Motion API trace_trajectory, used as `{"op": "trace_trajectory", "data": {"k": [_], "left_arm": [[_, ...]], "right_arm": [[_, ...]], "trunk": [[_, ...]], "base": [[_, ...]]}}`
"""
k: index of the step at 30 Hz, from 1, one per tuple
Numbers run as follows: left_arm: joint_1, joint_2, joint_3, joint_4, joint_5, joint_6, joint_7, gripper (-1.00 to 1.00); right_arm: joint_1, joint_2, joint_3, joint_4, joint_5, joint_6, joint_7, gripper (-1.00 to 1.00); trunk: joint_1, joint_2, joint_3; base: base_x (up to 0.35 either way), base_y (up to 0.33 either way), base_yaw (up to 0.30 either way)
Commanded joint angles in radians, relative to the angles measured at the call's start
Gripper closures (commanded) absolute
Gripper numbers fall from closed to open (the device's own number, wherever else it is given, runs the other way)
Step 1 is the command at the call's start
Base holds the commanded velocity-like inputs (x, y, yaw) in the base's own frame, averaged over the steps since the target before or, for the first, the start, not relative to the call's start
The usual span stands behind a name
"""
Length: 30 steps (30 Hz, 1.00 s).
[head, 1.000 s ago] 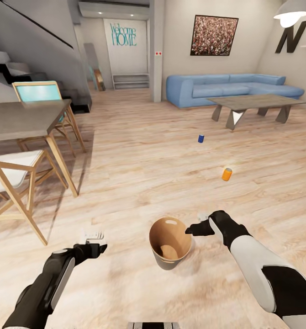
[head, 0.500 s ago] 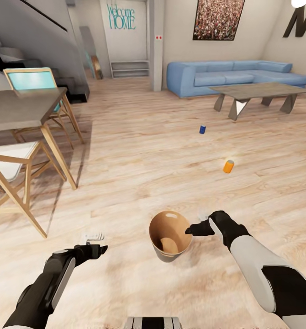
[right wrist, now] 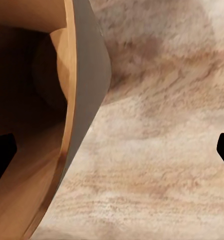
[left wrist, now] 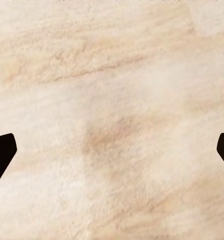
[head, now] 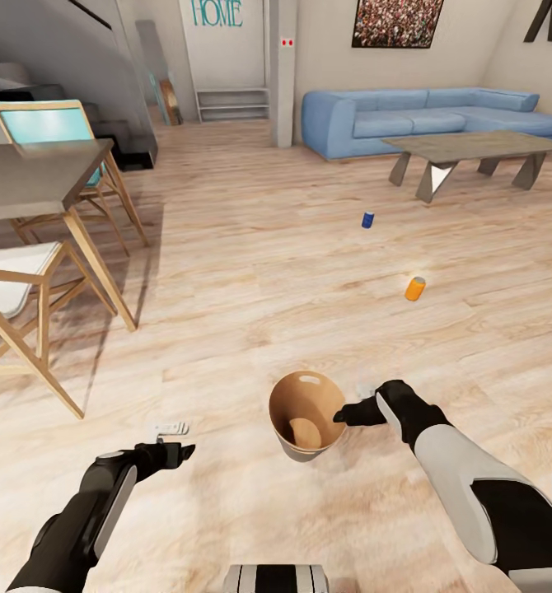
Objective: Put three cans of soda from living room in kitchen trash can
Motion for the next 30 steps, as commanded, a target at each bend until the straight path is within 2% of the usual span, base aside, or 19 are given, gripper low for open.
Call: {"op": "trace_trajectory", "data": {"k": [1, 8, 20, 30], "left_arm": [[0.0, 0.0, 0.0, -0.001, 0.001, -0.001, 0.0, -1.0], [0.0, 0.001, 0.0, -0.001, 0.002, -0.005, -0.001, -1.0], [0.001, 0.0, 0.0, -0.004, 0.002, -0.006, 0.0, -1.0], [0.001, -0.002, 0.0, -0.011, 0.003, -0.007, 0.0, -1.0]], "right_arm": [[0.0, 0.0, 0.0, 0.0, 0.0, 0.0, 0.0, -1.0], [0.0, 0.002, 0.0, 0.0, 0.0, 0.0, -0.002, -1.0], [0.0, 0.003, 0.0, 0.0, 0.0, 0.0, -0.003, -1.0], [0.004, 0.004, 0.001, 0.0, 0.0, -0.001, -0.004, -1.0]], "trunk": [[0.0, 0.0, 0.0], [0.0, 0.0, 0.0], [0.0, 0.0, 0.0], [0.0, 0.0, 0.0]], "base": [[0.0, 0.0, 0.0], [0.035, 0.019, 0.0], [0.217, 0.148, 0.0], [0.044, 0.026, 0.0]]}}
